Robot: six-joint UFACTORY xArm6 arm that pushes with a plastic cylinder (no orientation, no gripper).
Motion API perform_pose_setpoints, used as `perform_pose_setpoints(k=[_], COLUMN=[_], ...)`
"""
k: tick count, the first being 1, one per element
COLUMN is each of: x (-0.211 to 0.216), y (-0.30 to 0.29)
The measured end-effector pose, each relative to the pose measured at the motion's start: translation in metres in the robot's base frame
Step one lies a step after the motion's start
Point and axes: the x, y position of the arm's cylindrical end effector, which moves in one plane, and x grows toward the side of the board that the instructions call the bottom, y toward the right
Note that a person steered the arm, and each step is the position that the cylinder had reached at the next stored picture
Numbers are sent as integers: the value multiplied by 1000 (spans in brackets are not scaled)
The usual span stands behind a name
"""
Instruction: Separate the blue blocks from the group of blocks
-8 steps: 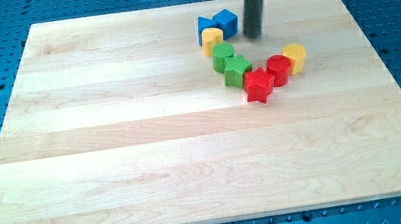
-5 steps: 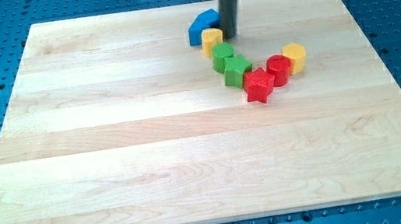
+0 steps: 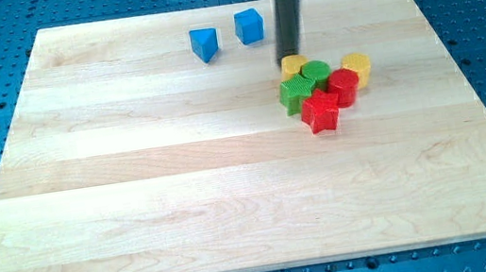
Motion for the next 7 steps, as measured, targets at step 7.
perform_pose_setpoints(k=[7], x=[-99], y=[-55])
